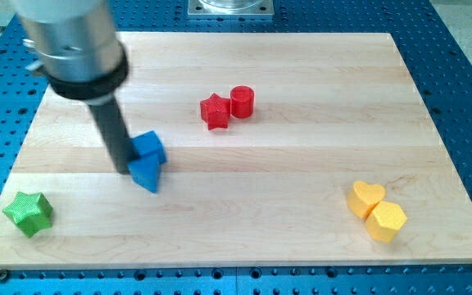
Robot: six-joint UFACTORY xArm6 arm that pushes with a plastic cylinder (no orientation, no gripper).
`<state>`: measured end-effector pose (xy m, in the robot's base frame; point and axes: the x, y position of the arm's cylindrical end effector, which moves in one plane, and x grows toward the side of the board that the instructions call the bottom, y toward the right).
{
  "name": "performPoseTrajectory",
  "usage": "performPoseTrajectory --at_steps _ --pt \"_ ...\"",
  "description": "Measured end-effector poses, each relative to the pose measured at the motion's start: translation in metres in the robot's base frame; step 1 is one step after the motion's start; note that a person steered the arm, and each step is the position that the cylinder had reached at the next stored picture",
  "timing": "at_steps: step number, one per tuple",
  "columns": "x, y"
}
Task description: Push the triangle left side of the heart
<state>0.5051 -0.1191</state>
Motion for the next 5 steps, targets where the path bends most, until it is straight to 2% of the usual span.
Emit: performPoseTrajectory --at_steps 2,3,5 --pt "0.042 0.123" --pt "0.04 0.056" --pt "0.045 0.022"
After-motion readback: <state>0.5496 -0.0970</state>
